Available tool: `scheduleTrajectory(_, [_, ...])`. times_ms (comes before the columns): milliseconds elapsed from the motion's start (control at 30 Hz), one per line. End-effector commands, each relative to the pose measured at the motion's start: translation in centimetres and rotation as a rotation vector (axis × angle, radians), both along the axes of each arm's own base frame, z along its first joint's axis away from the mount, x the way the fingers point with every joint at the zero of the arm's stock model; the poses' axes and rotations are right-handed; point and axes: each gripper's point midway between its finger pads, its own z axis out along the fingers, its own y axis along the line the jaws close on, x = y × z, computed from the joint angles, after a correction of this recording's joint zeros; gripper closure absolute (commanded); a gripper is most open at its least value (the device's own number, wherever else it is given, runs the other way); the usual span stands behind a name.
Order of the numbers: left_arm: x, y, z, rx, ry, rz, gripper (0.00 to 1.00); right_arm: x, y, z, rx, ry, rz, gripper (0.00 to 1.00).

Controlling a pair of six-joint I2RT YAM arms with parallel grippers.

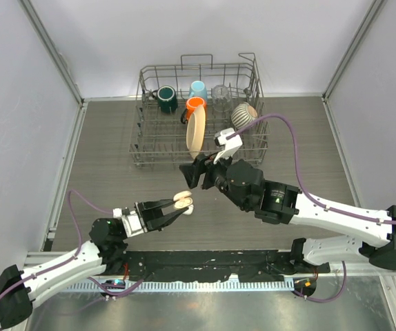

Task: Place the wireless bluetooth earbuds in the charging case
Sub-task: Close the charging case, then place the charging case at the center of the board.

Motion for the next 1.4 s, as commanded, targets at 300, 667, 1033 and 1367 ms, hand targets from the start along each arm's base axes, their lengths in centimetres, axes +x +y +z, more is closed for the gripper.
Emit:
scheduleTrajectory(300, [-0.1,0.2,2.1,-0.039,-0.052,0.011,1.00,-4.1,1.3,-5.0,-0.137,0.189,0.227,0.47])
scheduleTrajectory(667, [2.3,1.1,1.7,-0.072,0.050,0.123,1.00,-5.3,-0.4,-6.3,-0.088,0.223,0.236,0.57])
scheduleTrajectory(1033, [6.4,-2.4,-2.7,0.171,0.595,0.178,1.00,-0.1,-12.0,-8.1,0.050,0.220,-0.369,0.40])
scheduleTrajectory(1367, [5.4,-9.2,-12.9,0.329,1.090,-0.031,1.00,-0.5,-17.0,-8.5,0.161,0.208,-0.481,0.37])
